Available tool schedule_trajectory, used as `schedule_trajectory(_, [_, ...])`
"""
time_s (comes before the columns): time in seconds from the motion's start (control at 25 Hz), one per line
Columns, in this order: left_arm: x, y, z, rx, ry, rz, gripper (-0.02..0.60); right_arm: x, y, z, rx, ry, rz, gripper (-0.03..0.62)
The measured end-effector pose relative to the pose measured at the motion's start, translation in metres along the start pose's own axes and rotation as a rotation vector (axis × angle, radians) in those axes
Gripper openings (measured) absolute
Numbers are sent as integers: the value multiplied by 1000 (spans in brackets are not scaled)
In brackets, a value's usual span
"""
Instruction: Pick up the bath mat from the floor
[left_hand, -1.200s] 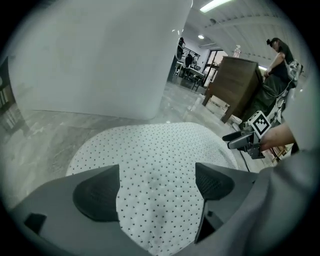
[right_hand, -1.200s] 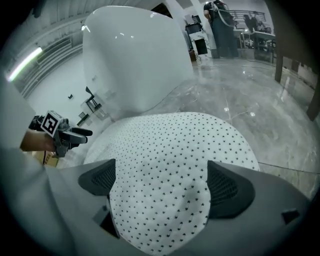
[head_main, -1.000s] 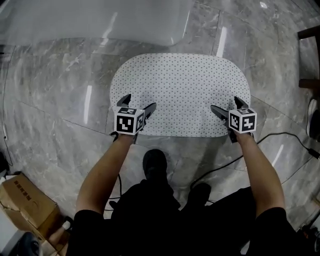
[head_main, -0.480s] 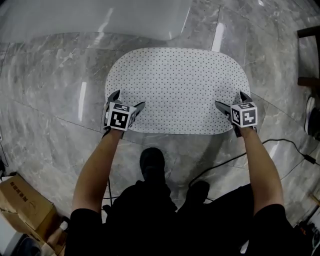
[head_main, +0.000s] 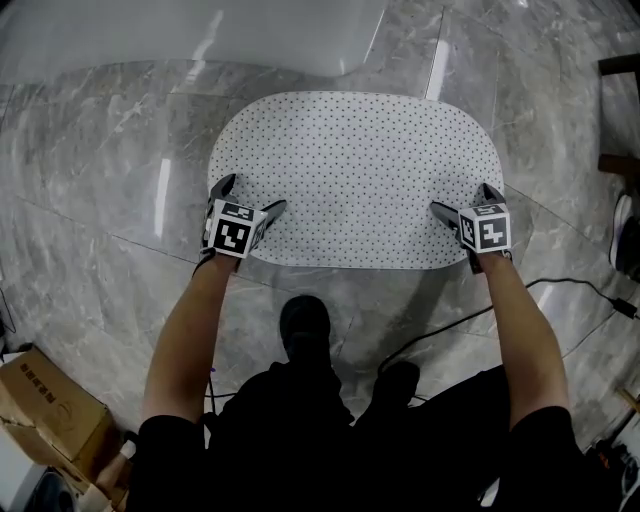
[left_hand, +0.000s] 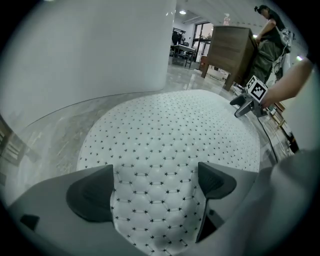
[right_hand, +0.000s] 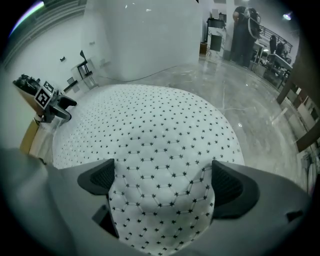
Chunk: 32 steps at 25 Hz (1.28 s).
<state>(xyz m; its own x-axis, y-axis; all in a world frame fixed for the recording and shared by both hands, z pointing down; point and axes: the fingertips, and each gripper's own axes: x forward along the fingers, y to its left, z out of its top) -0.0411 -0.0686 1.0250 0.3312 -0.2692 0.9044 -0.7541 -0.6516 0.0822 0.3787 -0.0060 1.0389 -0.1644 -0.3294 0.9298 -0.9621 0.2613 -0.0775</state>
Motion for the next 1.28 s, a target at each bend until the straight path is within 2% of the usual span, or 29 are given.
schedule_trajectory(0.36, [3, 0, -1, -9, 28, 17, 520, 2, 0, 3, -33, 23, 18, 586])
schedule_trajectory(0.56, [-1, -1, -3, -55, 14, 60, 518, 0, 4, 3, -40, 32, 8, 571])
schedule_trajectory(0.68, [-2, 2, -2, -55, 6, 93, 520, -2, 13, 4, -57, 27, 19, 498])
schedule_trajectory(0.84, [16, 6, -16, -108, 16, 47, 522, -5, 30, 7, -114, 22, 39, 370])
schedule_trajectory(1.04, [18, 5, -14, -110, 9, 45, 523, -5, 52, 9, -205, 63, 62, 203])
schedule_trajectory(1.16, [17, 6, -14, -116, -3, 55, 522, -3, 60, 10, -229, 110, 68, 141])
schedule_trajectory(1.28, [15, 4, -13, -121, -30, 62, 518, -4, 63, 8, -253, 129, 71, 120])
